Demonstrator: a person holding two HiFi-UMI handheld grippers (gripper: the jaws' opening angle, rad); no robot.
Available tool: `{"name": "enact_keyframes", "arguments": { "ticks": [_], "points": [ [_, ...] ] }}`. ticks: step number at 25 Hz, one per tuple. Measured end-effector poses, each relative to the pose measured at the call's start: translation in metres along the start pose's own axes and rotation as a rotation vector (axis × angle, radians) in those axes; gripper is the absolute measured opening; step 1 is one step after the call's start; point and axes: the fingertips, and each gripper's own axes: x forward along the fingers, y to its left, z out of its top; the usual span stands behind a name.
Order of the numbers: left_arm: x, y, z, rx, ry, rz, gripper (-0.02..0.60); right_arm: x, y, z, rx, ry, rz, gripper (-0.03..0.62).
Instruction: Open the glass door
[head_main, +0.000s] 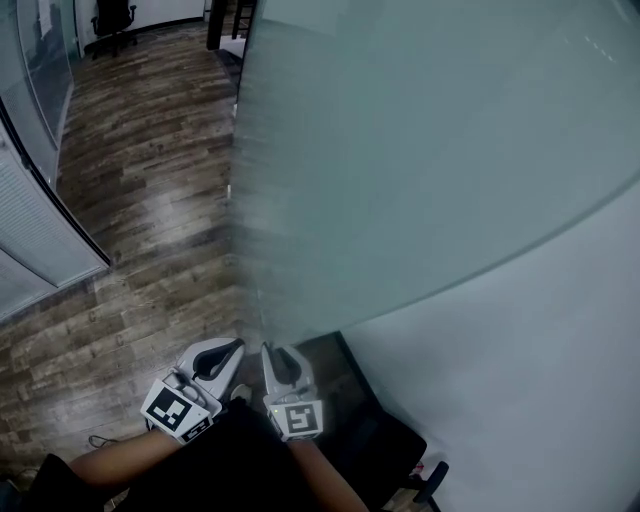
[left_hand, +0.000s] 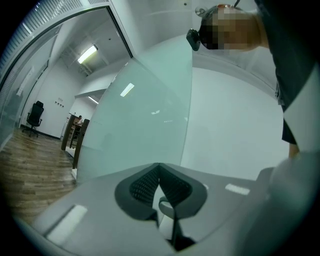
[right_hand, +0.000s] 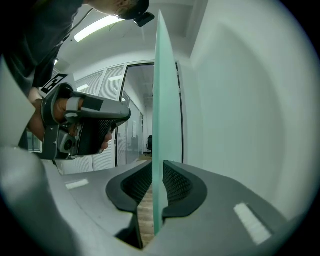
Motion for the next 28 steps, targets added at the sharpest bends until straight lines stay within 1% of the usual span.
{"name": "enact_keyframes", "arguments": {
  "ticks": [3,7,9,12,14,19,23,28],
  "points": [
    [0.002,0.0,-0.003,0.008,-0.002,0.021,0.0,-0.004,-0.007,-0.003,0.002,0.001,0.002,0.066],
    [0.003,0.004,-0.01,-0.007,0.001,0.047,0.0,-0.004,-0.015,-0.001,0.002,-0.011,0.008,0.066],
    [0.003,0.003,-0.013,-0.009,0.01,0.05,0.0,-0.004,-0.018,0.003,0.006,-0.015,0.008,0.066],
    [0.006,-0.001,-0.015,-0.009,0.016,0.049,0.0,-0.006,-0.022,-0.002,0.017,0.031,0.001,0.064],
    [0.009,-0.004,-0.017,-0.008,0.02,0.047,0.0,-0.006,-0.026,0.0,0.016,0.02,-0.005,0.063],
    [0.013,-0.009,-0.027,0.026,0.052,0.056,0.0,-0.008,-0.034,-0.001,0.029,0.014,-0.026,0.061],
    [0.011,-0.008,-0.027,0.029,0.057,0.077,0.0,-0.008,-0.038,-0.001,0.03,0.009,-0.034,0.06],
    [0.008,-0.009,-0.033,0.045,0.069,0.107,0.0,-0.008,-0.039,0.005,-0.007,0.02,-0.039,0.057]
  ]
}}
